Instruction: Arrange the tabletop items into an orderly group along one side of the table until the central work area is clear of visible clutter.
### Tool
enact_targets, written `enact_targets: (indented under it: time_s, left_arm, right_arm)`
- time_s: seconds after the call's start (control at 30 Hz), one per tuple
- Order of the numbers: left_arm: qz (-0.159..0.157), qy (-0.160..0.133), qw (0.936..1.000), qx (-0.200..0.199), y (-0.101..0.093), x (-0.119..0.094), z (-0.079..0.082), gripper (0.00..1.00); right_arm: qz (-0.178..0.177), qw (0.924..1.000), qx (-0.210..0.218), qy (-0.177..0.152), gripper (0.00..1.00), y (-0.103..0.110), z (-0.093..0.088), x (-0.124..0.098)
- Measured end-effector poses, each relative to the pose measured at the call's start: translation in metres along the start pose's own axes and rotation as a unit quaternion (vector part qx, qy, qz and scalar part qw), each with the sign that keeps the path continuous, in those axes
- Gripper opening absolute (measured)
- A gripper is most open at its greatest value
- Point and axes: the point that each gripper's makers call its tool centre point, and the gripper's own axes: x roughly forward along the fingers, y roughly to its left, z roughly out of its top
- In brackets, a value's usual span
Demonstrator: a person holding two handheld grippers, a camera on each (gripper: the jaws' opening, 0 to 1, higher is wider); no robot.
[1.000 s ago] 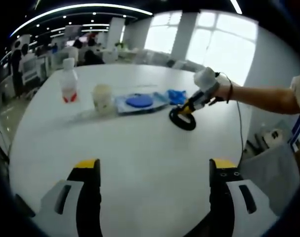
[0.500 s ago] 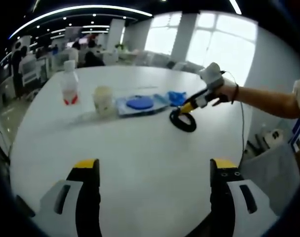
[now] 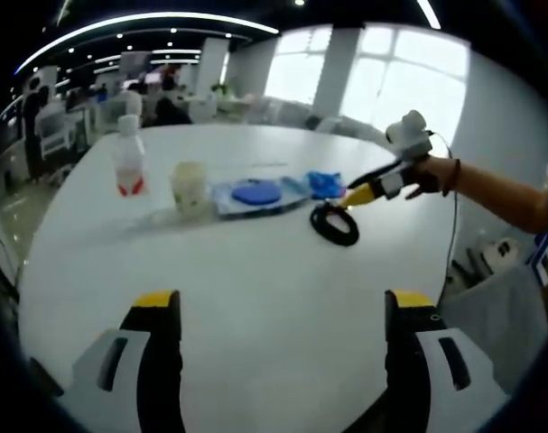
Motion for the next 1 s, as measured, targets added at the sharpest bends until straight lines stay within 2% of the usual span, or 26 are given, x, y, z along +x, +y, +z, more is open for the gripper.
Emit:
enact_targets:
  time_s: [0.33, 0.4, 1.0]
  left_arm:
    - [-0.003, -0.005, 1.0, -0.004, -0.001, -0.002, 0.0, 0.9]
    - [-0.004, -0.01, 0.9999, -0.004, -0.002, -0.004, 0.001, 0.91]
    - [0.001, -0.015, 0.9998, -0.01, -0.001, -0.01, -0.001, 0.92]
  right_arm:
    - [0.009, 0.9996, -0.005, -0.026, 0.84, 0.027, 0.001, -0.019]
    - [0.013, 0.9991, -0.003, -0.04, 0.85, 0.036, 0.002, -0.026]
    - [0.033, 0.9967, -0.002, -0.074, 0.94, 0.082, -0.014, -0.067]
